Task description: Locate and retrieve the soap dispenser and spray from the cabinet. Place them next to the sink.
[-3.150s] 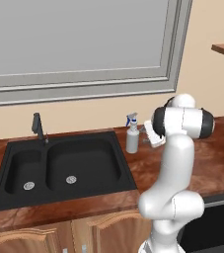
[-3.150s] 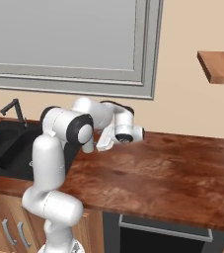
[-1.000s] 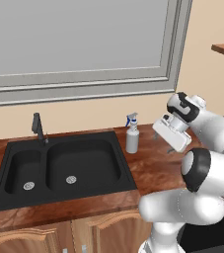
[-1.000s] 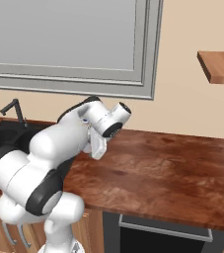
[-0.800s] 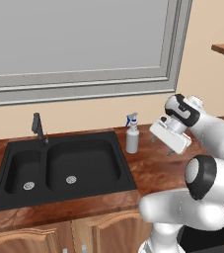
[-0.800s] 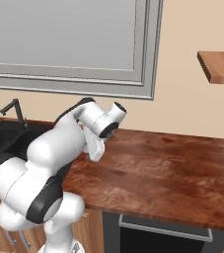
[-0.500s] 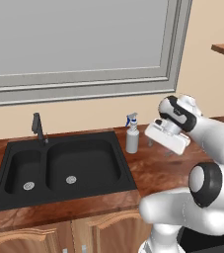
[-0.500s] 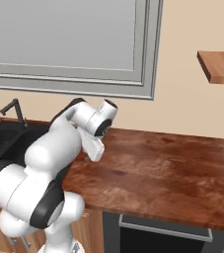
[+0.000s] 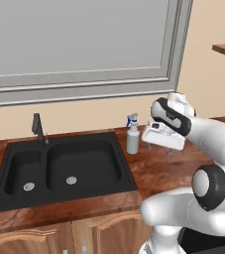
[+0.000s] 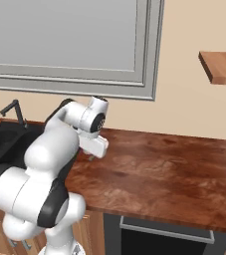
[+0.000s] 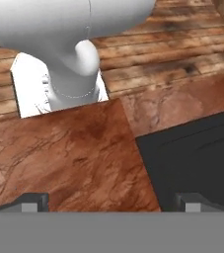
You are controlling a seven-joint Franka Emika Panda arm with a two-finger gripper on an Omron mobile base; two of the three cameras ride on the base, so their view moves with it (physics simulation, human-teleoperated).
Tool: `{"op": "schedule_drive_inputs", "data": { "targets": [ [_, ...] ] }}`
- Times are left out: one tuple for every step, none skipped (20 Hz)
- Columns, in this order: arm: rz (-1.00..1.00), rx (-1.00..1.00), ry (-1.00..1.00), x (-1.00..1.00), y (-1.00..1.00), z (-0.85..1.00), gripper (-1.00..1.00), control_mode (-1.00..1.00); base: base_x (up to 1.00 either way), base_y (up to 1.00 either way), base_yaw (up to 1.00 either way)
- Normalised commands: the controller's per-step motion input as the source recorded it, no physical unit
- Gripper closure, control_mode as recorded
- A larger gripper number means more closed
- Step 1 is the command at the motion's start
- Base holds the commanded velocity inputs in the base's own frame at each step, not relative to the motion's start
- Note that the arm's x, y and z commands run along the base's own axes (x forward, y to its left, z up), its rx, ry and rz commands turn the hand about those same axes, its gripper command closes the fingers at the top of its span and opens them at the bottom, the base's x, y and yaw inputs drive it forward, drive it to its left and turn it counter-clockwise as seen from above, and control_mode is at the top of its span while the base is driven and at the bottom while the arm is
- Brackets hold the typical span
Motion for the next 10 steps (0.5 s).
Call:
{"op": "schedule_drive_inputs", "data": {
  "targets": [
    [0.28, 0.0, -0.07, 0.0, 0.0, 0.0, -1.0, -1.0, 0.0, 0.0, 0.0],
    [0.15, 0.0, -0.05, 0.0, 0.0, -0.02, -1.0, -1.0, 0.0, 0.0, 0.0],
    [0.12, 0.0, 0.0, 0.0, 0.0, 0.0, -1.0, -1.0, 0.0, 0.0, 0.0],
    [0.12, 0.0, -0.04, 0.0, 0.0, 0.0, -1.0, -1.0, 0.0, 0.0, 0.0],
    [0.14, 0.0, -0.13, 0.0, 0.15, 0.0, -1.0, -1.0, 0.0, 0.0, 0.0],
    [0.19, 0.0, -0.2, -0.04, 0.22, 0.0, -1.0, -1.0, 0.0, 0.0, 0.0],
    [0.2, 0.0, -0.23, -0.08, 0.16, 0.0, -1.0, -1.0, 0.0, 0.0, 0.0],
    [0.2, 0.0, -0.25, -0.09, 0.05, 0.0, -1.0, -1.0, 0.0, 0.0, 0.0],
    [0.19, 0.0, -0.28, -0.11, 0.0, 0.0, -1.0, -1.0, 0.0, 0.0, 0.0],
    [0.2, 0.0, -0.32, -0.13, 0.0, 0.0, -1.0, -1.0, 0.0, 0.0, 0.0]
  ]
}}
